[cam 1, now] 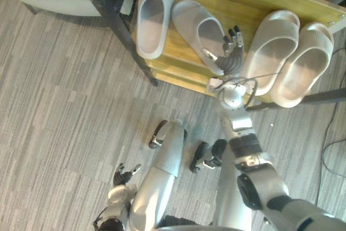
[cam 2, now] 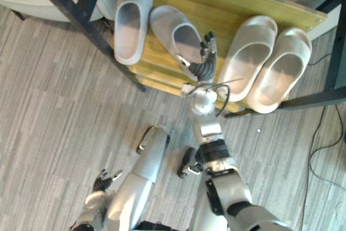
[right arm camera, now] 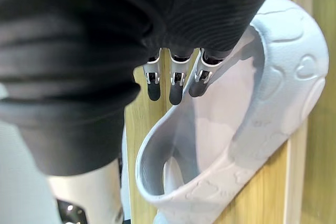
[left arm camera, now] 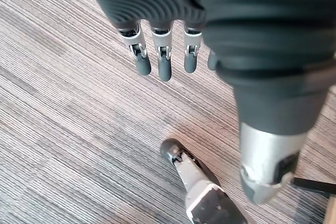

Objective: Organize the slippers on the shoe rack

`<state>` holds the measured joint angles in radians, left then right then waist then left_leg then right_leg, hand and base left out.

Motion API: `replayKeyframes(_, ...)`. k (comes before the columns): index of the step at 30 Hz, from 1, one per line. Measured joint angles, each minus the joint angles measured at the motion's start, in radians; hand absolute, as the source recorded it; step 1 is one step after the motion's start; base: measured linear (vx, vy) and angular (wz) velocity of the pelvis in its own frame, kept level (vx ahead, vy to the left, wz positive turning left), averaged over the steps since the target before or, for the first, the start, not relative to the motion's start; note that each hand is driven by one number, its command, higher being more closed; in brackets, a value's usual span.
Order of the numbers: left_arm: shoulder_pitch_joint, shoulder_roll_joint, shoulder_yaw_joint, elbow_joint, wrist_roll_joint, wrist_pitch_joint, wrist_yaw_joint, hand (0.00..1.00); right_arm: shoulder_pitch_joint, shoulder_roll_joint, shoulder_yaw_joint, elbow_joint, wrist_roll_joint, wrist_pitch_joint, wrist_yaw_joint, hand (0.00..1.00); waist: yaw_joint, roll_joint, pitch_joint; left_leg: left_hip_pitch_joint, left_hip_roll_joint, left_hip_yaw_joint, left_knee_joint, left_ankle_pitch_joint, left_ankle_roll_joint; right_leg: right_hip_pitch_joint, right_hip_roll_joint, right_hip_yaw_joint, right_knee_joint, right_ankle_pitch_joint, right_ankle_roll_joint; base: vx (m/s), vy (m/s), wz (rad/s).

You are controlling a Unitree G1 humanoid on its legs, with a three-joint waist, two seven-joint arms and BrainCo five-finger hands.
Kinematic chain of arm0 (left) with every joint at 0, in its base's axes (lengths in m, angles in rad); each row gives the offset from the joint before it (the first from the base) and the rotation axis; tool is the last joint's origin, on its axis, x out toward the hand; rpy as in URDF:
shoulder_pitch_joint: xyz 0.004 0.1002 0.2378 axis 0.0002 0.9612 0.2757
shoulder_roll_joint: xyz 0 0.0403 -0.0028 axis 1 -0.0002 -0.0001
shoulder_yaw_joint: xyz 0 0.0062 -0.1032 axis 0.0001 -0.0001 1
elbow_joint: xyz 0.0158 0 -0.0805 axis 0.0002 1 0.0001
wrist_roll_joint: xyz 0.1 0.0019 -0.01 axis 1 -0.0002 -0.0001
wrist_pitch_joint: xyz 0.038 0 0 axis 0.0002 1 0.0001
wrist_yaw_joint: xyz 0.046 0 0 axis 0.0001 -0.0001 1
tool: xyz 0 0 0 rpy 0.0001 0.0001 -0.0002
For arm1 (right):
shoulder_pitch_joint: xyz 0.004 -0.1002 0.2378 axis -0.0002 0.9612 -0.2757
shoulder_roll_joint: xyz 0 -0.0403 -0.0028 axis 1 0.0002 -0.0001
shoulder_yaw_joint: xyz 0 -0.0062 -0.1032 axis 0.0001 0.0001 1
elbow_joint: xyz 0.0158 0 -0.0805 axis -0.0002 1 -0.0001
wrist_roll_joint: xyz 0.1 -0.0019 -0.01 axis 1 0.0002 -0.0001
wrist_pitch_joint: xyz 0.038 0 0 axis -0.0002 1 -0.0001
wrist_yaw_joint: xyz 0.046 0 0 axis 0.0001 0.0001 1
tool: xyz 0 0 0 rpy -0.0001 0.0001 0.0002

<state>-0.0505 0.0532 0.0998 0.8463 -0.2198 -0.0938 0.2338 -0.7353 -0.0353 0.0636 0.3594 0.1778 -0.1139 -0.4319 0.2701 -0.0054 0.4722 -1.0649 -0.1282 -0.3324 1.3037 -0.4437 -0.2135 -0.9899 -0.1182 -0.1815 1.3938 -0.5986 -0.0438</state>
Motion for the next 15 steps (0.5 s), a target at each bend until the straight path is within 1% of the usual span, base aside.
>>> replayKeyframes(3,-0.002,-0.001,0.002,-0.002,-0.001,0.005,0.001,0.00,0.004,0.004,0.020,-0.003,0.023,-0.007,0.000,0.00,-0.001,0.000,0.000,0.001,0.001,0.003,-0.001,-0.003,0.008,0.000,0.000,0.002,0.000,0.000,0.000,0.00,0.000,0.00)
replayKeyframes(4,-0.004,-0.001,0.002,-0.002,-0.001,0.013,0.002,0.00,0.014,0.008,0.020,-0.020,0.033,-0.007,0.000,0.00,-0.001,0.000,0.000,0.001,0.001,0.004,-0.001,-0.003,0.008,0.000,0.000,0.003,0.000,0.000,0.000,0.00,0.000,0.00)
replayKeyframes(9,-0.009,-0.004,0.012,0.001,0.000,0.019,0.003,0.00,0.031,0.029,0.027,-0.033,0.058,-0.014,0.000,0.00,-0.002,0.000,0.000,0.004,0.005,0.011,-0.002,-0.003,0.007,0.000,0.000,0.007,-0.001,0.000,0.000,0.00,0.000,-0.02)
replayKeyframes(10,-0.012,-0.009,0.031,0.003,0.000,0.020,0.006,0.00,0.034,0.030,0.031,-0.033,0.057,-0.013,0.000,0.00,-0.002,0.000,0.000,0.007,0.007,0.014,-0.002,-0.003,0.008,0.003,0.000,0.010,-0.001,0.000,0.001,0.01,0.006,-0.05)
replayKeyframes(13,-0.016,-0.010,0.033,0.006,0.000,0.020,0.008,0.00,0.045,0.031,0.041,-0.034,0.056,-0.011,0.000,0.00,-0.002,0.001,0.001,0.017,0.008,0.016,-0.004,-0.006,0.012,0.013,0.000,0.012,-0.004,0.000,0.001,0.01,0.003,-0.01)
replayKeyframes(15,-0.016,-0.010,0.034,0.005,0.000,0.020,0.008,0.00,0.077,0.034,0.058,-0.078,0.054,0.002,-0.001,0.00,-0.002,0.001,0.002,0.019,0.008,0.017,-0.007,-0.008,0.017,0.016,0.000,0.011,-0.010,0.001,0.003,0.00,0.000,0.00)
